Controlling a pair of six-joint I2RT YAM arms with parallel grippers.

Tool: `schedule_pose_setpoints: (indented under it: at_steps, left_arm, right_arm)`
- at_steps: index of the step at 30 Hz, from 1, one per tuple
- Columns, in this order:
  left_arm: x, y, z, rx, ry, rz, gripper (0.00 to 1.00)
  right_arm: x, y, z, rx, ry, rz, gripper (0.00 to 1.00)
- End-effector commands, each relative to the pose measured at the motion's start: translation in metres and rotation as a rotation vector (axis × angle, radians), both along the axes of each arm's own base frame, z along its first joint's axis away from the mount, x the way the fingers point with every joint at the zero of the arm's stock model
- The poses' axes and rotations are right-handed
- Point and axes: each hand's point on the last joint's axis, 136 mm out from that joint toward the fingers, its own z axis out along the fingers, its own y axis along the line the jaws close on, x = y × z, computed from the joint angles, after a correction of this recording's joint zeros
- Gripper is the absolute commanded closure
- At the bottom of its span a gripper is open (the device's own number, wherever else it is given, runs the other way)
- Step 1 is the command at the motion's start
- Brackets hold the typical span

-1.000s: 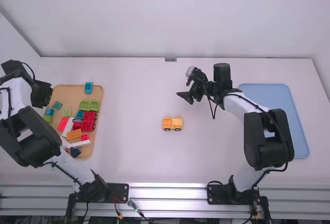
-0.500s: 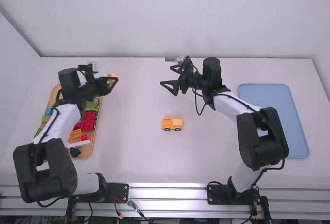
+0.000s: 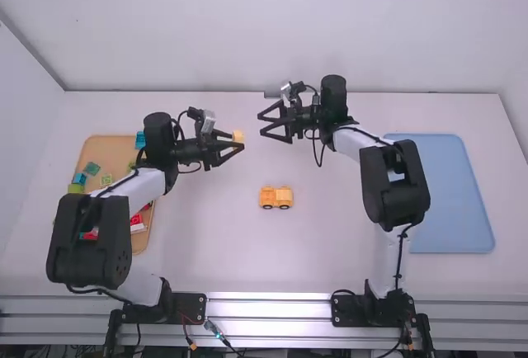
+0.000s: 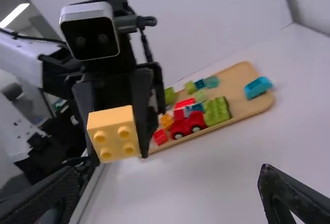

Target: Assemble lego blocks to make yellow taxi

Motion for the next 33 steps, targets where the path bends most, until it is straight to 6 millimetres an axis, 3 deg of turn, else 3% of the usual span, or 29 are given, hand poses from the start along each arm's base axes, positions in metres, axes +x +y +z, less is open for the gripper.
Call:
schedule_pose_setpoints:
  at_steps: [1, 9, 14, 24, 30, 33]
  left_arm:
    - [-0.008, -0.003, -0.007, -0.015, -0.007, -0.062, 0.90]
    - [0.005, -0.008, -0.009, -0.039, 0.007, -0.078, 0.91]
    - [0.011, -0.012, -0.005, -0.037, -0.009, -0.085, 0.92]
    - [0.022, -0.010, -0.001, -0.024, -0.023, -0.037, 0.92]
    - [0.022, -0.010, -0.002, -0.021, -0.031, -0.038, 0.91]
    - [0.022, -0.010, -0.002, -0.018, -0.041, -0.039, 0.91]
  right_arm:
    - [-0.011, 0.007, 0.008, 0.015, -0.001, 0.079, 0.08]
    - [-0.020, 0.019, 0.009, 0.037, -0.079, 0.112, 0.09]
    - [-0.026, 0.028, 0.010, 0.054, -0.141, 0.131, 0.19]
    - [-0.010, 0.034, 0.006, 0.024, -0.132, 0.033, 0.27]
    - [-0.017, 0.045, 0.006, 0.024, -0.141, 0.046, 0.41]
    - [-0.017, 0.045, 0.006, 0.025, -0.139, 0.050, 0.54]
